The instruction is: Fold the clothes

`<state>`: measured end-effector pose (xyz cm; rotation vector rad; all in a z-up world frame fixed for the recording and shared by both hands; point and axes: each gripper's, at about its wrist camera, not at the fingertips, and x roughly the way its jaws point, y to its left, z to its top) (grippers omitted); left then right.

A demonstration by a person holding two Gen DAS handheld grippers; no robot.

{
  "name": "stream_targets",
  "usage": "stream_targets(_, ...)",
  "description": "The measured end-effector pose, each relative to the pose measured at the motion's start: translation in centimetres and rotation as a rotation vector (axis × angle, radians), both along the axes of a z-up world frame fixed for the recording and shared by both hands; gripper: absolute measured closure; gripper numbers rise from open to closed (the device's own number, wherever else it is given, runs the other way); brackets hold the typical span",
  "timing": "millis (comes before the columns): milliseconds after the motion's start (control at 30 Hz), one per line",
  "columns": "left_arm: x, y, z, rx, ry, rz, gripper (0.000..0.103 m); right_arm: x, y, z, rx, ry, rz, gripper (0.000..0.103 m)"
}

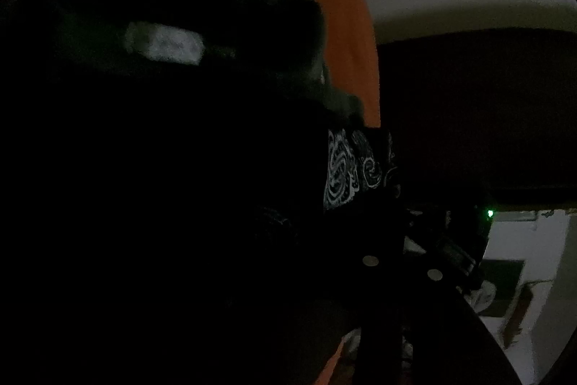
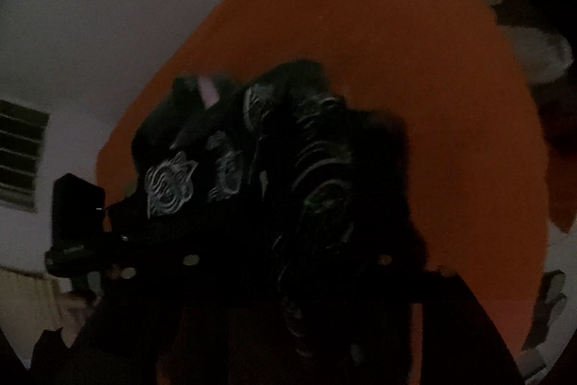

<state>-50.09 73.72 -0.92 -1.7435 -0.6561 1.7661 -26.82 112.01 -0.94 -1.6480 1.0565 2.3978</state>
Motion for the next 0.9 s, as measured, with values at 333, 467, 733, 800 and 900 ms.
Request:
stream_targets(333,11.4,-0.3,4.5,-0.147,0.202,-0.079,0.059,12.1,-4.8,5.7,0.173,0.107,-0.062,0.085)
stream_targets(467,13.6,0.5,-0.2,-0.263,0.154,-0.106,0.057,13.7,-9.0,1.8,0.223,0.012,-0.006,0.091)
stream_targets(733,14.6,-1.5,0.3,-0.279,0.164,-0.109,0.059,14.4,-6.8,-0.7,0.146,-0.013,-0.040,0.101)
stream_targets(800,15.6,-0.8,1.4,-0.254,0.184,-0.153,0.059,14.5,-7.3,0.5,0.171,0.010,-0.031,0.101)
stream_targets(900,16.4,0.2,-0.7,-0.336,0.172,-0.181,0.058,13.5,-8.4,-0.8,0.205,-0.048,0.012,0.101)
